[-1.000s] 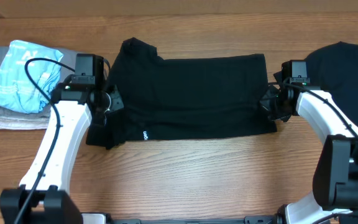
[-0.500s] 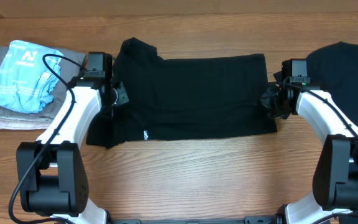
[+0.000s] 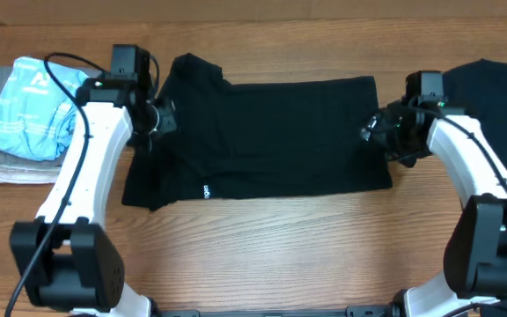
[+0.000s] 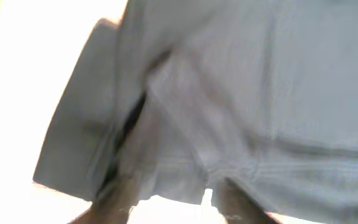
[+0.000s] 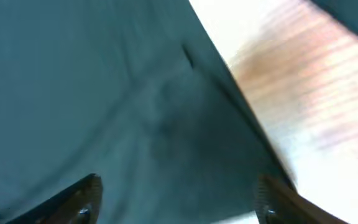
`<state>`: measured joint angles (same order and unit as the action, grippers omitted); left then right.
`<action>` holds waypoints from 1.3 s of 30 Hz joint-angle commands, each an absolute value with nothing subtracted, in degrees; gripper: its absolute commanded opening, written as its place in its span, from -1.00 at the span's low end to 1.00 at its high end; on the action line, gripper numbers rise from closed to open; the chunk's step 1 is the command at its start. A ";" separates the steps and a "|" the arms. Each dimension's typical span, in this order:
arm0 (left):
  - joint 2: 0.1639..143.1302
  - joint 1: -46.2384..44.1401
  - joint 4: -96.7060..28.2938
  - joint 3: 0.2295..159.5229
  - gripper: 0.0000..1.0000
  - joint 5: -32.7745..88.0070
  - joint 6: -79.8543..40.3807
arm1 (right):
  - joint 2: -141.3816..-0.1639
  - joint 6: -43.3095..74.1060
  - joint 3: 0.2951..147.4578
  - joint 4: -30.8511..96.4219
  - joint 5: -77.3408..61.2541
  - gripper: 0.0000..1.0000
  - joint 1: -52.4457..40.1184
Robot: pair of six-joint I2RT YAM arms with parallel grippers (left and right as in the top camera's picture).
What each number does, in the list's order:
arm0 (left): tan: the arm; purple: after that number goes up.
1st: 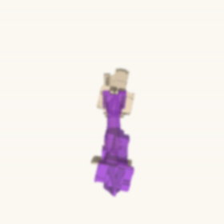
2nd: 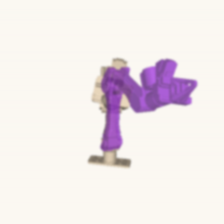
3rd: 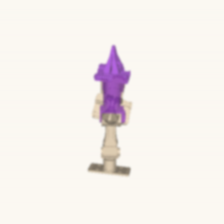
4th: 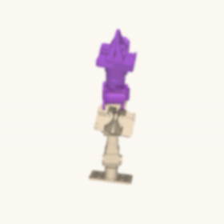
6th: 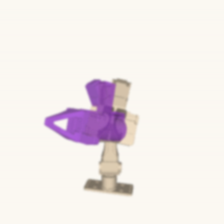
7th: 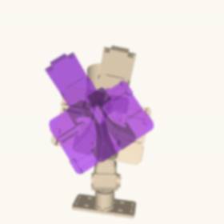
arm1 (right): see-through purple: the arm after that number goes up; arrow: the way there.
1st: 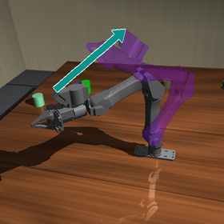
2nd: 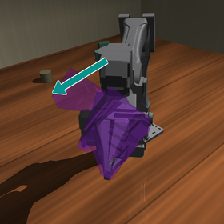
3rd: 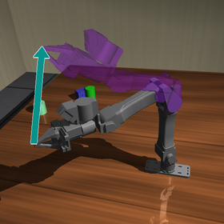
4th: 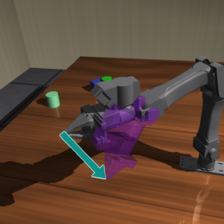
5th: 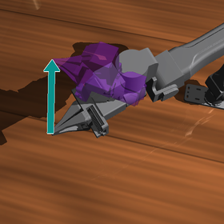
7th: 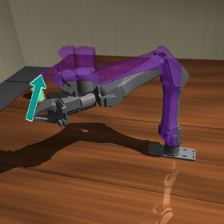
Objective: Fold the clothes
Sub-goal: 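Lay the folded hem down near the top edge with both grippers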
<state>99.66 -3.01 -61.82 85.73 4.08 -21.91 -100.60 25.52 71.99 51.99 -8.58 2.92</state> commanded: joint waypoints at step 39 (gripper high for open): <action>101.21 3.77 -44.75 54.89 -0.91 -10.70 -27.88 | -104.18 26.74 54.37 46.83 2.22 -0.92 4.27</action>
<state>100.40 3.79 -44.86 56.47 -4.71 -27.07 -102.00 24.95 57.36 45.10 -5.76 3.36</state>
